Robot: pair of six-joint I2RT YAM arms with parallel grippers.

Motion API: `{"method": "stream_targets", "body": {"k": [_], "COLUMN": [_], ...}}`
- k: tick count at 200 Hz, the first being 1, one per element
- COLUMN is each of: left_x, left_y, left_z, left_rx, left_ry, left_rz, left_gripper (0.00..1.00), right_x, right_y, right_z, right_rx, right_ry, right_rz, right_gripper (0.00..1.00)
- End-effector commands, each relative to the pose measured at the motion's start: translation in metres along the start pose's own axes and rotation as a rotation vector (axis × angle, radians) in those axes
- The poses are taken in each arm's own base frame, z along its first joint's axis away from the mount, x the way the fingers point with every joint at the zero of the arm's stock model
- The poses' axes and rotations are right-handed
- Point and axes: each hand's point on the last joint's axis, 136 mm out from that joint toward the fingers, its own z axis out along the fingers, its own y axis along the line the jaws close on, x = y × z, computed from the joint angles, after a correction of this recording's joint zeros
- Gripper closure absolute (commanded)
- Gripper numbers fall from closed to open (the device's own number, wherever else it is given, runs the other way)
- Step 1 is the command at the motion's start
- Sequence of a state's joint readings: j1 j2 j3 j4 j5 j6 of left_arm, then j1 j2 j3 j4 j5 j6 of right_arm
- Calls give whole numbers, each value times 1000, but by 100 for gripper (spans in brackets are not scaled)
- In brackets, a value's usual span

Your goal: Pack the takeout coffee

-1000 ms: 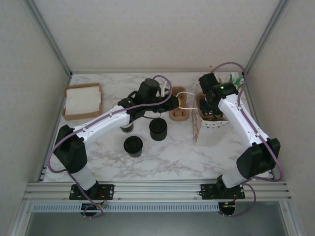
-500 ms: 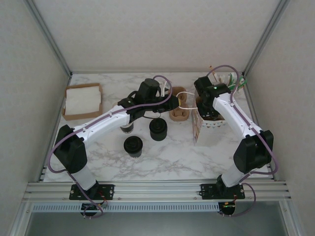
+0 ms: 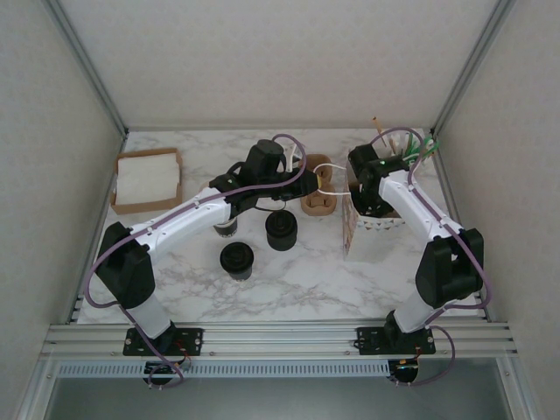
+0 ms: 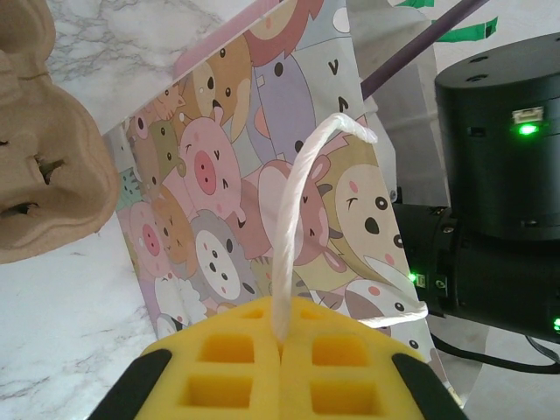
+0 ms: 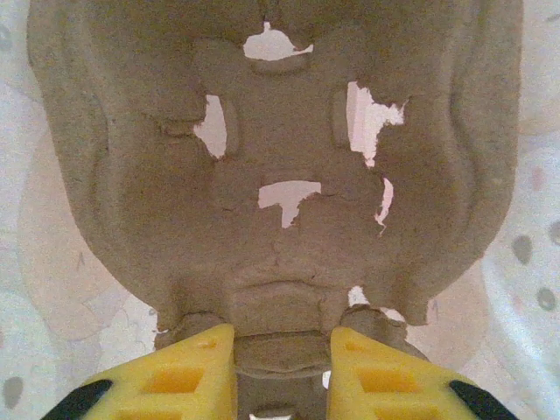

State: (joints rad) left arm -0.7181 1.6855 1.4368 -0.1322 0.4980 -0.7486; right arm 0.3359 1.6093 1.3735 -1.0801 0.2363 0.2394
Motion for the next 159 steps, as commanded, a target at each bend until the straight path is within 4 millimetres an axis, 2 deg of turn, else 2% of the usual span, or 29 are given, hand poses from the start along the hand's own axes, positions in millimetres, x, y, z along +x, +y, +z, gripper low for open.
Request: {"method": "stream_targets", "body": {"k": [1, 99, 159], "left_x": [-6, -4, -5], "left_y": [-8, -11, -17], "left_z": [-6, -6, -11], "left_rx": [26, 36, 50], "left_ry": [-26, -24, -33], "left_rz": [1, 0, -3], "left_gripper": [100, 100, 100], "right_x": [3, 19, 23], "right_y": [0, 5, 8], "right_z": [4, 37, 45], "right_rx": [-25, -44, -57], "right_ry": [0, 54, 80], "right_rz": [17, 24, 41], "right_gripper": [74, 74, 73]}}
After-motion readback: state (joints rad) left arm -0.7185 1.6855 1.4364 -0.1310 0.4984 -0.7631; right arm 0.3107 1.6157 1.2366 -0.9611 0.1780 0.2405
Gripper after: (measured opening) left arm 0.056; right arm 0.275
